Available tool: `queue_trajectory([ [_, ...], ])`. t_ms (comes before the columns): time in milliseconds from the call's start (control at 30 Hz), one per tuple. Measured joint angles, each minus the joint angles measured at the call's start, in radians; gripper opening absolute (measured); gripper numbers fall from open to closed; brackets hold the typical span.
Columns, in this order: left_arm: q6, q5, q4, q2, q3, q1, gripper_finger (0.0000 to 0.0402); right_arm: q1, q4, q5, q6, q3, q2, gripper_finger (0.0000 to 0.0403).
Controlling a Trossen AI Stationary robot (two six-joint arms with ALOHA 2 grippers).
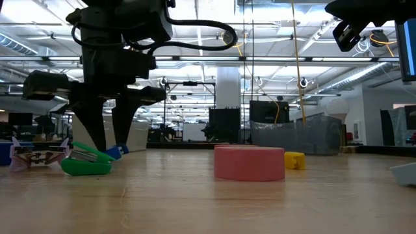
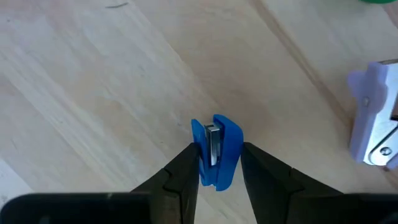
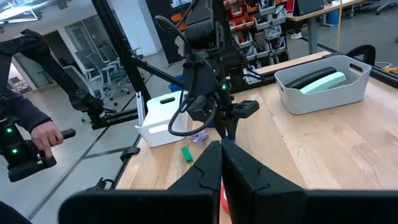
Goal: Pick and place Stapler, Stapler remover, tape
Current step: Put the blue stapler into the gray bin
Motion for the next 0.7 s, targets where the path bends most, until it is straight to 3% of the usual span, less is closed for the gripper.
queue_trajectory([
  [333,-0.018,0.000,0.001,0.000,0.000,0.007,0.0117,0.000,0.000,-0.002,0.014,0.000,0.000,0.0004],
  [700,-0.089,0.002,0.011,-0.002,0.003,0.007,0.0029,0.000,0.000,0.000,0.014,0.000,0.000,0.0004],
])
